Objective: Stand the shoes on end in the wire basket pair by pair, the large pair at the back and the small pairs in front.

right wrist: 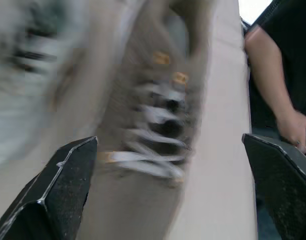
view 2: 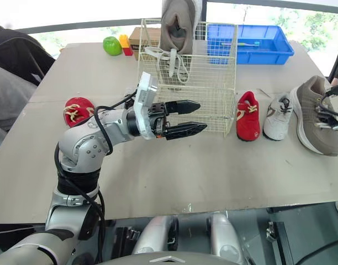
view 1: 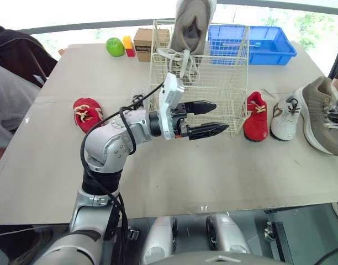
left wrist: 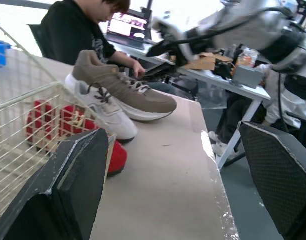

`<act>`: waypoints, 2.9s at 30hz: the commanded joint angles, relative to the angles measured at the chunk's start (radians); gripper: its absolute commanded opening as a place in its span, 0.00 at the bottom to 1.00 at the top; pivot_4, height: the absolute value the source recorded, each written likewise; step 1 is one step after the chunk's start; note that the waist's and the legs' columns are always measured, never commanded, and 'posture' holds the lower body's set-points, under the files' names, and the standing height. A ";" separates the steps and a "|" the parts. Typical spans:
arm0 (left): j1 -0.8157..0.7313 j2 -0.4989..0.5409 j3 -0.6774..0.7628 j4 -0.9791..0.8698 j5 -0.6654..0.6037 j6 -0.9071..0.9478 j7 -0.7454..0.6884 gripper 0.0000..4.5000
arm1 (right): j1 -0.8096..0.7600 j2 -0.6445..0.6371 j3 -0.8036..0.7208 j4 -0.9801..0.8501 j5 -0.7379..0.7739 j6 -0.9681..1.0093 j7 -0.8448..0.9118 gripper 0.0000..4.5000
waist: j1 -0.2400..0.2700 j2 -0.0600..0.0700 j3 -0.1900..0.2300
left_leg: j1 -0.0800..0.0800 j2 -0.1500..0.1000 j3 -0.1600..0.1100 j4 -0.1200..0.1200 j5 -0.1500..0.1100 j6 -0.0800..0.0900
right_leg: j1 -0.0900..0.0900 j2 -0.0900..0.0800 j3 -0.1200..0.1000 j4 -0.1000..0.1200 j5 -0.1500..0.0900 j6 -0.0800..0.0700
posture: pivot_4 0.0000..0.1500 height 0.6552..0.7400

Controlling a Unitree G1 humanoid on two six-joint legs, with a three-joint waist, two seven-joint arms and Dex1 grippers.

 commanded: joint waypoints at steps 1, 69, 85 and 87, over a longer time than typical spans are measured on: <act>-0.016 -0.021 -0.022 0.011 0.030 -0.069 0.000 0.99 | -0.208 0.065 0.126 0.361 -0.208 -0.199 0.117 1.00 | -0.003 0.001 0.000 | 0.000 0.000 0.001 0.000 0.000 0.000 | 0.000 0.001 0.002 -0.001 0.000 0.000 | 1.00 1.00; -0.008 0.002 0.009 0.006 -0.017 -0.088 0.057 1.00 | -0.346 0.451 -0.571 -0.049 0.000 -0.326 0.016 0.01 | -0.002 0.007 0.003 | -0.003 0.001 -0.004 -0.003 0.000 0.000 | -0.004 0.000 0.000 0.001 0.001 0.001 | 1.00 1.00; 0.107 -0.050 0.134 -0.090 0.050 -0.265 0.257 1.00 | -0.619 0.845 -0.515 0.097 0.028 -0.745 -0.214 0.01 | 0.004 0.007 0.003 | -0.006 0.002 -0.004 -0.005 0.002 -0.004 | -0.006 -0.002 -0.003 0.000 0.001 0.001 | 1.00 1.00; 0.148 -0.032 0.166 -0.126 0.013 -0.246 0.264 1.00 | -0.632 0.893 -0.507 0.138 0.039 -0.806 -0.214 0.01 | 0.004 0.007 0.003 | -0.007 0.002 -0.004 -0.005 0.002 -0.004 | -0.006 -0.003 -0.003 0.000 0.001 0.001 | 1.00 1.00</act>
